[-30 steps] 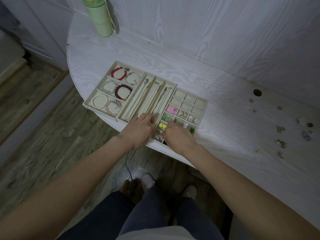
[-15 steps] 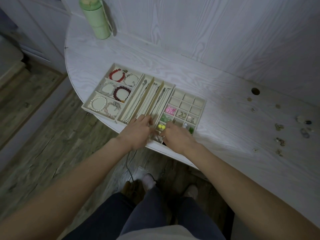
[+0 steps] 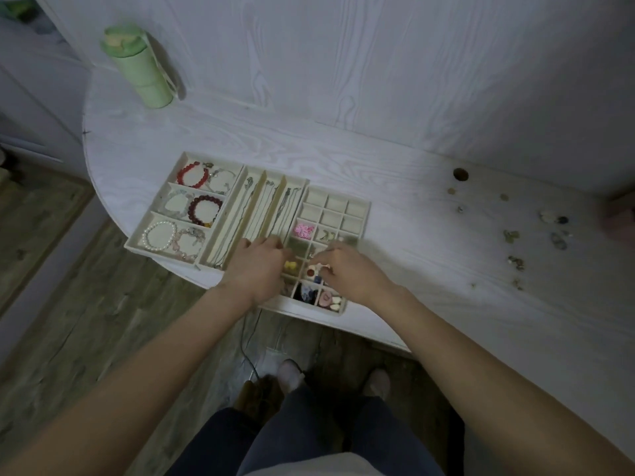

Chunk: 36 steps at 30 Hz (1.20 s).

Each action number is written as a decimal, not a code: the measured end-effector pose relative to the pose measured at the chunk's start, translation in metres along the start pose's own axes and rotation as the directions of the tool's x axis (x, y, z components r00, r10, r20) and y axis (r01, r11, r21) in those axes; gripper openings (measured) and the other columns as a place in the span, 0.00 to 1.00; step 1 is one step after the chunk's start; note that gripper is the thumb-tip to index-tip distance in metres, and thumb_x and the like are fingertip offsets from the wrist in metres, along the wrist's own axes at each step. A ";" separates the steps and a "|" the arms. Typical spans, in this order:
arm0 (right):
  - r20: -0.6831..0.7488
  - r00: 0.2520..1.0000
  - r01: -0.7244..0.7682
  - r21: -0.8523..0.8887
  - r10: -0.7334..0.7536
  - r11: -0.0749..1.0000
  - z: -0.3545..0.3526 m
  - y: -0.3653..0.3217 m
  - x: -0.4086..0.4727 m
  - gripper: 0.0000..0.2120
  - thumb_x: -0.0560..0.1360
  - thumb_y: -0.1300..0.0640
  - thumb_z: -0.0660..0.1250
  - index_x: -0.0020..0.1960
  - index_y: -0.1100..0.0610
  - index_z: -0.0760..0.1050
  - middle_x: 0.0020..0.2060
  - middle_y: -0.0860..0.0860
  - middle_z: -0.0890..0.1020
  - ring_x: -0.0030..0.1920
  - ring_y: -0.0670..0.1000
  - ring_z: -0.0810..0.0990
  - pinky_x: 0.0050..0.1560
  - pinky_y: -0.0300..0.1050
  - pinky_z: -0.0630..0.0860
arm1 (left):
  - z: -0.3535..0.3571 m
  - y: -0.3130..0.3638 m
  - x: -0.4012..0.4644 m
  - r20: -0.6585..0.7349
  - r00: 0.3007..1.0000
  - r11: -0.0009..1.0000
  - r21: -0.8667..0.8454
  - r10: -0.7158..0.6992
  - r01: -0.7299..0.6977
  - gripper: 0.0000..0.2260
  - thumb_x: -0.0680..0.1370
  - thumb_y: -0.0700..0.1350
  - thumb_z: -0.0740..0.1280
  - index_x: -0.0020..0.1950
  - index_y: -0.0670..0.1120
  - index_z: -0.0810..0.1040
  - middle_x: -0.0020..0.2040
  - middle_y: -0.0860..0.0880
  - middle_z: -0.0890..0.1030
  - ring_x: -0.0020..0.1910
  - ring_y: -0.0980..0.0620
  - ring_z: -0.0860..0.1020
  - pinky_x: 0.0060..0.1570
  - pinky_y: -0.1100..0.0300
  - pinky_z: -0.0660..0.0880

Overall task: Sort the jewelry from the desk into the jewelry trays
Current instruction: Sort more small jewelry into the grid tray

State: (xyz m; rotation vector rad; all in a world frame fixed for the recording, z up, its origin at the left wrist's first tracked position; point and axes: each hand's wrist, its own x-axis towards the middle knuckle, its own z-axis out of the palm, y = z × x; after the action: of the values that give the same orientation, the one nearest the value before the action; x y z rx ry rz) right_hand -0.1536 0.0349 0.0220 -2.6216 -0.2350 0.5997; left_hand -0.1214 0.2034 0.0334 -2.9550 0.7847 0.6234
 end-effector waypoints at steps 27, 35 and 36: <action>-0.251 0.748 -0.503 0.388 0.614 0.772 -0.049 0.325 -0.145 0.26 0.75 0.60 0.67 0.71 0.56 0.65 0.67 0.58 0.67 0.66 0.57 0.66 0.59 0.43 0.65 | 0.017 0.349 0.177 -0.032 0.981 0.902 -0.389 0.190 -0.188 0.16 0.77 0.46 0.66 0.65 0.49 0.74 0.64 0.45 0.71 0.64 0.45 0.68 0.63 0.51 0.66; -0.323 0.758 -0.410 0.442 0.567 0.798 -0.053 0.335 -0.121 0.05 0.75 0.62 0.64 0.42 0.63 0.74 0.44 0.59 0.75 0.46 0.58 0.75 0.41 0.47 0.69 | 0.023 0.379 0.191 -0.090 0.989 0.918 -0.372 0.114 -0.140 0.10 0.78 0.46 0.62 0.56 0.50 0.81 0.61 0.46 0.73 0.62 0.45 0.67 0.59 0.52 0.62; -0.335 0.753 -0.402 0.446 0.566 0.800 -0.053 0.336 -0.121 0.05 0.74 0.63 0.64 0.40 0.62 0.73 0.42 0.59 0.76 0.44 0.58 0.75 0.39 0.46 0.67 | 0.023 0.382 0.192 -0.101 0.988 0.918 -0.370 0.113 -0.143 0.10 0.78 0.46 0.62 0.54 0.50 0.82 0.60 0.46 0.73 0.62 0.45 0.67 0.59 0.52 0.61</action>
State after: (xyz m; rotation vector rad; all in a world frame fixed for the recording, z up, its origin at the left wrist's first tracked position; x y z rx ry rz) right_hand -0.2154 -0.3149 -0.0422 -2.3670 0.6805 0.1344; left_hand -0.1607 -0.2177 -0.0307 -3.3124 0.9718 0.7467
